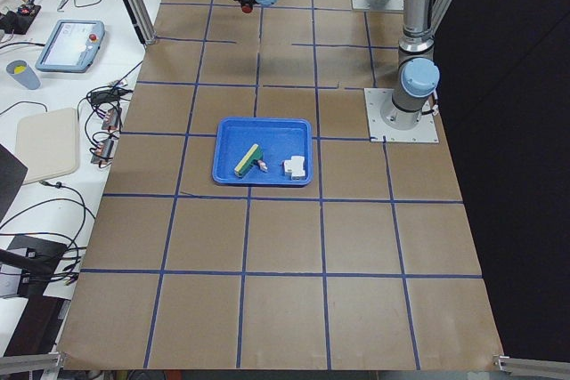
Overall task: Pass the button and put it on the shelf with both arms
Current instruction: 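Lift the button and carry it toward the table center while the right gripper approaches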
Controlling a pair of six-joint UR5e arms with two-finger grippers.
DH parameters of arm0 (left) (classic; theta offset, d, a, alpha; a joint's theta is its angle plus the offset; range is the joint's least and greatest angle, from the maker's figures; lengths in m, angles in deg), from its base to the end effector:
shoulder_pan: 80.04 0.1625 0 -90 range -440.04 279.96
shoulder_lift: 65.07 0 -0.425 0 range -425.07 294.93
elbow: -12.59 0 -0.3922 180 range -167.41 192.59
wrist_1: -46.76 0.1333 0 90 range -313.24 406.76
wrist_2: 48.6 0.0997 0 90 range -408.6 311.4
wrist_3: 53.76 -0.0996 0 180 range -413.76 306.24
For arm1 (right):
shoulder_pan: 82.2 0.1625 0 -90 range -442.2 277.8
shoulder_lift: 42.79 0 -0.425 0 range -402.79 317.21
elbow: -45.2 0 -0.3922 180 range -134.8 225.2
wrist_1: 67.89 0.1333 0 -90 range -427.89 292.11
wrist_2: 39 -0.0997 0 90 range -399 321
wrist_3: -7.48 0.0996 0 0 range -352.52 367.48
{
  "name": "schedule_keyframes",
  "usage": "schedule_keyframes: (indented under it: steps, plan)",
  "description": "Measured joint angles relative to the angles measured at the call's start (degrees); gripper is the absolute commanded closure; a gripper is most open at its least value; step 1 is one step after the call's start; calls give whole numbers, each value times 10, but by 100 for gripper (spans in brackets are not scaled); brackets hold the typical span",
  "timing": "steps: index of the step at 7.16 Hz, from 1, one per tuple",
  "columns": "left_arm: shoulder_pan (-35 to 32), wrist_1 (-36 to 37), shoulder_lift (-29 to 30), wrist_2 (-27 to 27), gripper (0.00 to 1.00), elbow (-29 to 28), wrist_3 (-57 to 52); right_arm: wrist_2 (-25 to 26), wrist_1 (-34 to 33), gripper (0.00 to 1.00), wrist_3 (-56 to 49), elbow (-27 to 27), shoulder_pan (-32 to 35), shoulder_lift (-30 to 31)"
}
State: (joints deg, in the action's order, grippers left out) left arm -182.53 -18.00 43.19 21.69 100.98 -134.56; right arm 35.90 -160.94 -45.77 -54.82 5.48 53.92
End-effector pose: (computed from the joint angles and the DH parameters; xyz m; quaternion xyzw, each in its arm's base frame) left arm -0.2974 -0.5707 0.3759 -0.7232 -0.6652 0.1569 0.0998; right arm 0.1413 -0.4472 0.4653 -0.4260 0.8951 -0.0593 0.1173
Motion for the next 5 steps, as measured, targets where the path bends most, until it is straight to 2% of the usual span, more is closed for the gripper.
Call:
schedule_keyframes:
  steps: [2,3,5]
  plan:
    - [-37,7,-12,-43,100,-12,48,-38,-23,0,-29,-6,-6,-15]
    - [-56,18,-22,-66,100,-14,90,-46,-72,0,-65,-7,-9,-30]
    - [-67,34,-31,-93,100,-14,119,-72,-99,0,-121,-7,-24,-42]
